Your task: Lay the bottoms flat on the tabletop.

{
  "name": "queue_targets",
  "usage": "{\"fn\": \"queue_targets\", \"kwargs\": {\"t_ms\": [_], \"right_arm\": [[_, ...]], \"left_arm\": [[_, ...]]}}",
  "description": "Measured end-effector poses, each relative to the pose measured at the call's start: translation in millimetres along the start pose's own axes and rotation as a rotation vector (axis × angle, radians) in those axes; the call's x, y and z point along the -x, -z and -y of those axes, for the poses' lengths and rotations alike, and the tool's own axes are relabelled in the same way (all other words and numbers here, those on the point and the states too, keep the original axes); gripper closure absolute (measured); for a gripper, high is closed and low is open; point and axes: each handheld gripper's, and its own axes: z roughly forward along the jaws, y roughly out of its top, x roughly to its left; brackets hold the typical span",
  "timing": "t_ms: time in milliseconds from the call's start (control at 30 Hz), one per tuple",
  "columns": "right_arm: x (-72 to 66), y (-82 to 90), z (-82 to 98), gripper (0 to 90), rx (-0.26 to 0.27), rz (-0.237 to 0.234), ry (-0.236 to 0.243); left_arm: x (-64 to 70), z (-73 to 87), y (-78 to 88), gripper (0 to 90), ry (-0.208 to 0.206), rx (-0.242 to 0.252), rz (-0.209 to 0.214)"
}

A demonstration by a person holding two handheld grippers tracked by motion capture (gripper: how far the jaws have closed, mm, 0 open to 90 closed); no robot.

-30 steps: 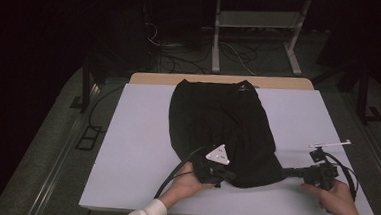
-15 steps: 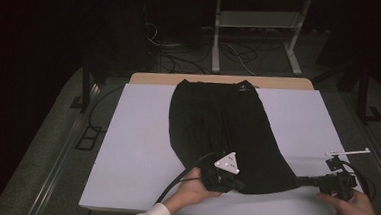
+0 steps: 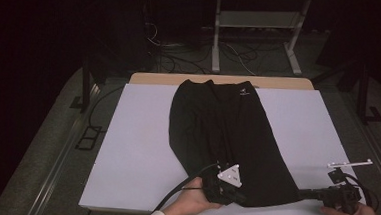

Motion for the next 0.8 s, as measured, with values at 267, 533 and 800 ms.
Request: {"fn": "queue_targets", "kwargs": {"t_ms": [267, 533, 800], "right_arm": [[-2.1, 2.5, 9.5, 88.3, -0.012, -0.004, 0.000], [-3.9, 4.9, 17.6, 88.3, -0.027, -0.001, 0.010], [-5.6, 7.9, 19.8, 88.3, -0.035, -0.008, 0.015]], "left_arm": [[5.4, 2.6, -3.1, 89.8, -0.001, -0.004, 0.021], [12.7, 2.0, -7.4, 89.7, -0.008, -0.009, 0.041], [17.2, 3.4, -11.0, 89.7, -0.008, -0.019, 0.056]]}}
